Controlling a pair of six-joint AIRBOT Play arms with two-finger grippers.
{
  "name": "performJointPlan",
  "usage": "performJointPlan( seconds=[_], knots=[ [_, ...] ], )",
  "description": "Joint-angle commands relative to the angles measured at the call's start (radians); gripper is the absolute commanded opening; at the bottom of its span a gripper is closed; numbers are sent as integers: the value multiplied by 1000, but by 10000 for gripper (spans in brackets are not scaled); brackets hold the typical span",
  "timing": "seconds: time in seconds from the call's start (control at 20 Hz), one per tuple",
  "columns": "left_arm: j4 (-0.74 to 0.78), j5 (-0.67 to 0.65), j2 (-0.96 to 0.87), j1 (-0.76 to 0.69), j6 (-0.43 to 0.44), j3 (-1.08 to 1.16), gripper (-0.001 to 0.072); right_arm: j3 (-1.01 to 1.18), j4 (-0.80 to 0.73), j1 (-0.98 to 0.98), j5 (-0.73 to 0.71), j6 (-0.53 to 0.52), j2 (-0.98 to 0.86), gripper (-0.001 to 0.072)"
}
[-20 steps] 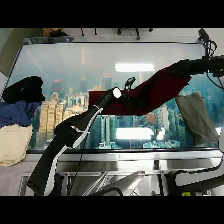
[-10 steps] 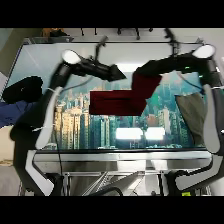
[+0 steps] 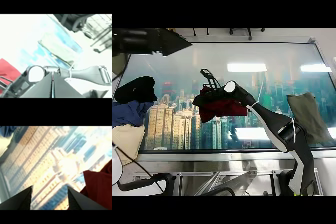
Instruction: Fold the shirts.
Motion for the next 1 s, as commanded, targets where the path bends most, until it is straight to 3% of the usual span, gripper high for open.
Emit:
performJointPlan(
  seconds=[0.0,0.2,0.3,0.5,0.7,0.95],
  knots=[
    [5,-24,103,71,24,0,20,14,-148,-78,74,67,108,473],
    [5,-23,143,108,24,0,20,11,-385,-363,301,264,249,476],
    [4,-25,145,115,23,0,20,-3,-417,-501,391,301,256,477],
    [4,-27,145,106,23,0,20,-155,-409,-640,396,300,232,478],
    [4,-24,145,87,23,0,19,-288,-350,-613,343,261,167,479],
    [4,-24,144,68,24,-1,20,-295,-201,-541,289,200,37,479]
  ],
)
